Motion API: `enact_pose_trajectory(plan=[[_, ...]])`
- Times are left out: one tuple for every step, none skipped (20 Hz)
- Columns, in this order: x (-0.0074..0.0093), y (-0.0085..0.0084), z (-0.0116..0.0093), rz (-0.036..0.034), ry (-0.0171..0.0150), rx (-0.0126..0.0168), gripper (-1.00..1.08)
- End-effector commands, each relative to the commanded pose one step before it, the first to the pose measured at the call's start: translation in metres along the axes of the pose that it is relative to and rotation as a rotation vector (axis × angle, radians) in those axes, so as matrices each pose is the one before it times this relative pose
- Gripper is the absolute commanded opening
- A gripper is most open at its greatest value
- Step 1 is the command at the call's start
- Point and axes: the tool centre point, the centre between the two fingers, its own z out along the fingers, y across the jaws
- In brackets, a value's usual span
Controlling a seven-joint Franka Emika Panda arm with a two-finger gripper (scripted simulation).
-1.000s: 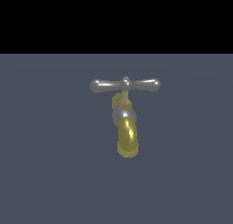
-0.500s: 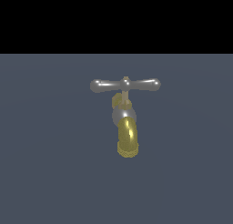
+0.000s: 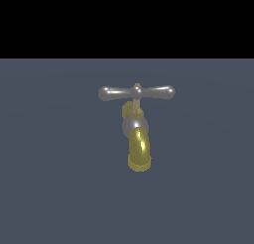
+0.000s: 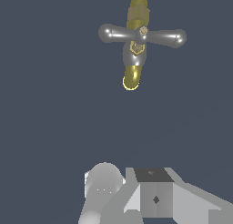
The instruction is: Turn on the faucet by rotating a designated handle.
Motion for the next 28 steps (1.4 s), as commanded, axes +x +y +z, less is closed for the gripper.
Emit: enact_pose_trajectory(plan=[[0.00095, 0.00778, 0.00901, -0.05361, 0.00092, -0.00144, -1.0], [0.00041, 0.00341, 0.00387, -0.02309, 0.00047, -0.00062, -1.0], [0.00042, 0.00342, 0.00387, -0.02312, 0.00047, -0.00063, -1.0], [0.00042, 0.00343, 0.00388, -0.02314, 0.00047, -0.00064, -1.0], [0.00042, 0.00344, 0.00388, -0.02316, 0.00048, -0.00064, -1.0], [0.00042, 0.00345, 0.00388, -0.02319, 0.00048, -0.00065, -1.0], [0.00042, 0.00346, 0.00389, -0.02321, 0.00048, -0.00066, -1.0], [0.00043, 0.00347, 0.00389, -0.02324, 0.00048, -0.00066, -1.0], [0.00043, 0.00349, 0.0039, -0.02326, 0.00048, -0.00067, -1.0], [0.00043, 0.0035, 0.00391, -0.02329, 0.00048, -0.00068, -1.0], [0.00043, 0.00351, 0.00391, -0.02331, 0.00048, -0.00069, -1.0], [0.00043, 0.00352, 0.00392, -0.02333, 0.00048, -0.0007, -1.0], [0.00044, 0.00353, 0.00392, -0.02336, 0.00048, -0.0007, -1.0], [0.00044, 0.00355, 0.00393, -0.02337, 0.00048, -0.00071, -1.0], [0.00044, 0.00356, 0.00393, -0.0234, 0.00047, -0.00072, -1.0], [0.00044, 0.00357, 0.00393, -0.02341, 0.00047, -0.00073, -1.0], [0.00045, 0.00358, 0.00394, -0.02343, 0.00047, -0.00074, -1.0], [0.00045, 0.00359, 0.00394, -0.02344, 0.00046, -0.00075, -1.0], [0.00045, 0.0036, 0.00394, -0.02345, 0.00046, -0.00076, -1.0], [0.00045, 0.00361, 0.00395, -0.02345, 0.00045, -0.00077, -1.0], [0.00046, 0.00362, 0.00395, -0.02346, 0.00045, -0.00077, -1.0], [0.00046, 0.00363, 0.00395, -0.02345, 0.00044, -0.00078, -1.0], [0.00046, 0.00364, 0.00395, -0.02345, 0.00044, -0.00079, -1.0], [0.00046, 0.00364, 0.00394, -0.02342, 0.00043, -0.0008, -1.0], [0.00047, 0.00365, 0.00394, -0.02341, 0.00042, -0.00081, -1.0], [0.00047, 0.00365, 0.00393, -0.02337, 0.00041, -0.00081, -1.0], [0.00048, 0.00365, 0.00393, -0.02334, 0.00041, -0.00082, -1.0], [0.00048, 0.00365, 0.00392, -0.02328, 0.0004, -0.00082, -1.0]])
